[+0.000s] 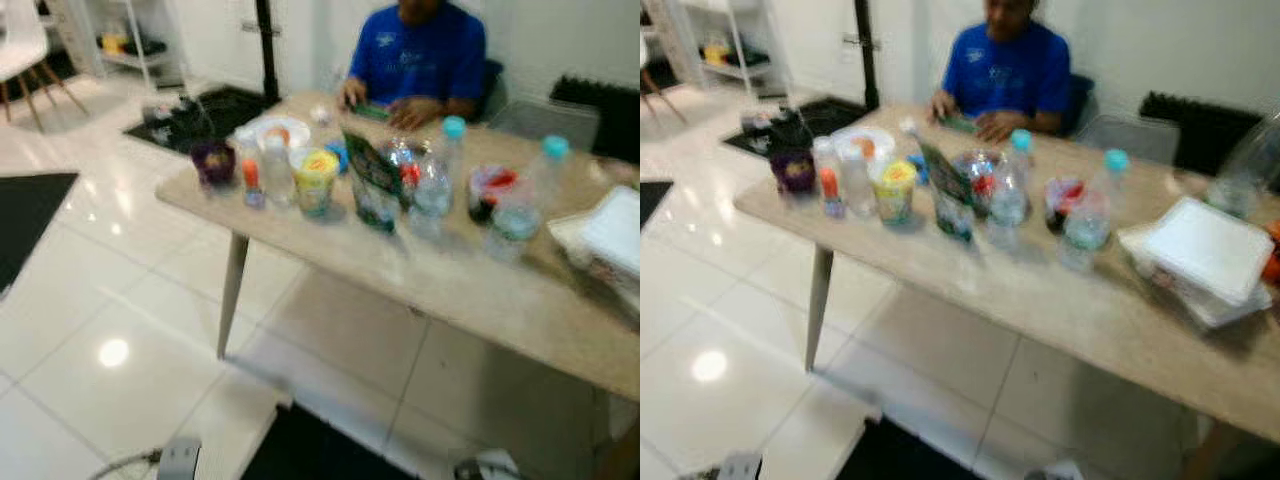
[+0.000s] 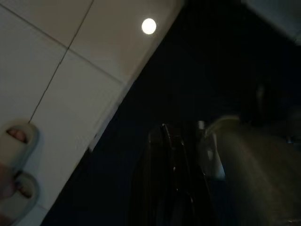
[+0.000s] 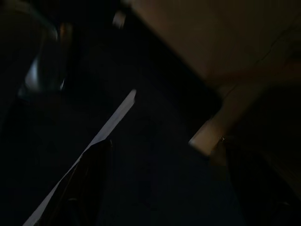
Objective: Restocking fridge
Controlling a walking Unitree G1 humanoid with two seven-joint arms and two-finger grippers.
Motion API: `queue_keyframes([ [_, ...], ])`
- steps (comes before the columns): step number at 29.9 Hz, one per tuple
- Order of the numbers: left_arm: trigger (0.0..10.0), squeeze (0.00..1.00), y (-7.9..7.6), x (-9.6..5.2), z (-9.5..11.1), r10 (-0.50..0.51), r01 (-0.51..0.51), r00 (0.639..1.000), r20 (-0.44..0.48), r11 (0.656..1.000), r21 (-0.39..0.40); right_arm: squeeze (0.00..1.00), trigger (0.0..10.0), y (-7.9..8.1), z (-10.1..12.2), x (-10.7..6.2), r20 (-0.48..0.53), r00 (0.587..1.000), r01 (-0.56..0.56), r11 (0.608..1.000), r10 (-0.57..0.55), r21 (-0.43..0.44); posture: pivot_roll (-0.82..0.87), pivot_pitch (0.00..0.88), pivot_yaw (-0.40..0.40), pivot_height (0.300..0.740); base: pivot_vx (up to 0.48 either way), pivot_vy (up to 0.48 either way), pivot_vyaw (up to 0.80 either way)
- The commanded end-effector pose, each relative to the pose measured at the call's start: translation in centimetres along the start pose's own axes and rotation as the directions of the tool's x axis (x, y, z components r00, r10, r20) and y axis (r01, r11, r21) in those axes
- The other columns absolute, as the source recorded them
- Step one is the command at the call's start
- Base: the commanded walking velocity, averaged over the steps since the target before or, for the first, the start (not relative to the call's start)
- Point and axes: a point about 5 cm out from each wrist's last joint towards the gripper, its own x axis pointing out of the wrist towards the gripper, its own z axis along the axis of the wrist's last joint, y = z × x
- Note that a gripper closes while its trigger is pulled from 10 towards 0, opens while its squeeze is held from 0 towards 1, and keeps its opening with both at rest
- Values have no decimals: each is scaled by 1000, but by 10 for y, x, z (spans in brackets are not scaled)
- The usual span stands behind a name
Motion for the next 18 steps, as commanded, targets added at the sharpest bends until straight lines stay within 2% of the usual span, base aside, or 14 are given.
queue_keyframes([
  [1, 10000, 0, 2, -2, -10, 4, -4, 1000, -27, 1000, -6, 0, 10000, 3, 2, 0, 0, 1000, -7, 1000, 7, -9, -44, 0, -29, 740, 0, 0, 0],
  [3, 10000, 0, 1, -2, -11, -7, 8, 999, -42, 1000, 27, 0, 10000, 4, 3, 0, 1, 1000, -7, 1000, 7, -9, -44, 0, -29, 740, 0, -197, 0],
  [5, 10000, 0, -7, -1, -11, -26, 29, 998, -52, 998, 48, 0, 10000, 4, 2, 0, 1, 1000, -8, 1000, 8, -9, -44, 0, -29, 740, 0, -465, 0],
  [11, 10000, 0, -17, 1, -9, -36, 36, 999, -40, 999, 15, 0, 10000, 5, -8, 0, -12, 1000, -10, 1000, 10, -10, -43, 0, -30, 740, 0, -398, 0],
  [18, 10000, 0, -20, 2, -9, -37, 38, 999, -39, 999, 15, 0, 10000, 3, -18, -1, -28, 1000, -7, 1000, 7, -12, -41, 0, -30, 740, 0, 0, 0],
])
